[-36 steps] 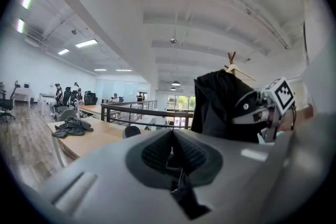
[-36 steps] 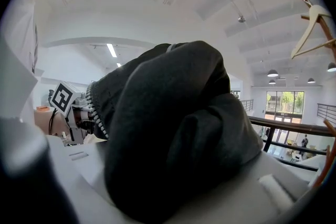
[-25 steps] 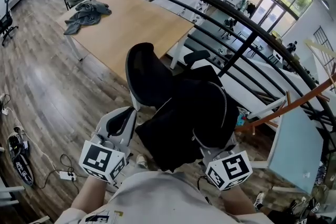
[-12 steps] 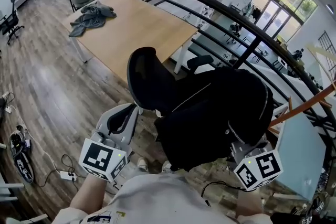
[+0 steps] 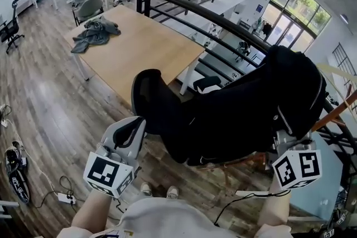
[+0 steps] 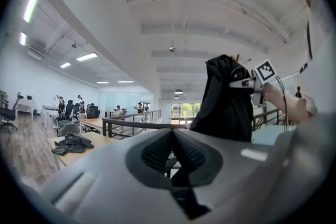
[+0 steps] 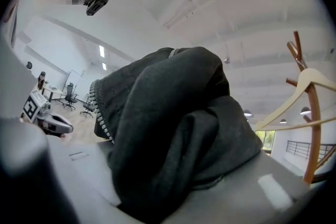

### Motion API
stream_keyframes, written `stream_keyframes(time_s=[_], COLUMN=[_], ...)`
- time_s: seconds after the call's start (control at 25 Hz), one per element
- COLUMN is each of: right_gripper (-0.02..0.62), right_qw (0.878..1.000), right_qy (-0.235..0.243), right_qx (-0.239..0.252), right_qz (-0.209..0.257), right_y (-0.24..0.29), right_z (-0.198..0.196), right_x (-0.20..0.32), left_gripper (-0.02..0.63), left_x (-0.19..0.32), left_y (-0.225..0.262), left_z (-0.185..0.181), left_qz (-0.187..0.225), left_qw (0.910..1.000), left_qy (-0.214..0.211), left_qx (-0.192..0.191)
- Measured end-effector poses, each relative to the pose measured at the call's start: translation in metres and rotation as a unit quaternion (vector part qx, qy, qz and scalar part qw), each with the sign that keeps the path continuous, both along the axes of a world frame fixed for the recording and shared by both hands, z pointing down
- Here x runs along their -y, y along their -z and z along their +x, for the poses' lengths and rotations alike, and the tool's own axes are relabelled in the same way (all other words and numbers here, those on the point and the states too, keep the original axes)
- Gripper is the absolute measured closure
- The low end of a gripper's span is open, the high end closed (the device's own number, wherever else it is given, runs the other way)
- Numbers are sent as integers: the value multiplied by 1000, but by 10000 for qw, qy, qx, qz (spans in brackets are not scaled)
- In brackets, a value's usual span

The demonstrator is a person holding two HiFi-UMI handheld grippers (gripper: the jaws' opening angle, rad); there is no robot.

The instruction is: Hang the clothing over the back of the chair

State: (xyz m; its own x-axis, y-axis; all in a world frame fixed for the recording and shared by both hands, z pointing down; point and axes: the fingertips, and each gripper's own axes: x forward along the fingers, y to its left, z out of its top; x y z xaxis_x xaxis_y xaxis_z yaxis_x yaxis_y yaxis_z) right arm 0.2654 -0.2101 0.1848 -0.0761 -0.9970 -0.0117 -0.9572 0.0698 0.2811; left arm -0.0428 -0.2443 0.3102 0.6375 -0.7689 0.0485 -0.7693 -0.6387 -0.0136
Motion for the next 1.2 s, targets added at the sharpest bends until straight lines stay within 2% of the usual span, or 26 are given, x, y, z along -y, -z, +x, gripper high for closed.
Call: stream_keyframes(time_s=[0.16,0.36,0.52,0.68,0.84,1.0,1.2], right_gripper=[420,420,420,420,419,417,416], right_qw=[9986,9968,9983,9994,9980,9956,9922], right_qy=[-211,-130,21,253,555,853,1186], right_qx=[-372,-702,-543,-214,-5,55,276], right_qz=[306,354,212,-10,-315,-393,-276], right_y=[23,-1,-54,-107,-140,-144,-121], right_z=[12,-5,-28,-68,-107,-144,-191], right_x=[21,56,91,125,137,139,157], left_gripper=[604,604,604,604,604,604,604], left_x=[5,12,26,47,53,50,49], left_y=[3,-2,-19,-46,-65,-72,-63], left_z=[4,-3,-19,-43,-57,-75,-106], left_qz=[26,-32,-190,-390,-588,-711,-665], left_qw=[10000,9998,9988,9968,9944,9920,9896], left_qy=[27,207,451,672,833,995,1252], left_qx=[5,7,99,196,284,297,240])
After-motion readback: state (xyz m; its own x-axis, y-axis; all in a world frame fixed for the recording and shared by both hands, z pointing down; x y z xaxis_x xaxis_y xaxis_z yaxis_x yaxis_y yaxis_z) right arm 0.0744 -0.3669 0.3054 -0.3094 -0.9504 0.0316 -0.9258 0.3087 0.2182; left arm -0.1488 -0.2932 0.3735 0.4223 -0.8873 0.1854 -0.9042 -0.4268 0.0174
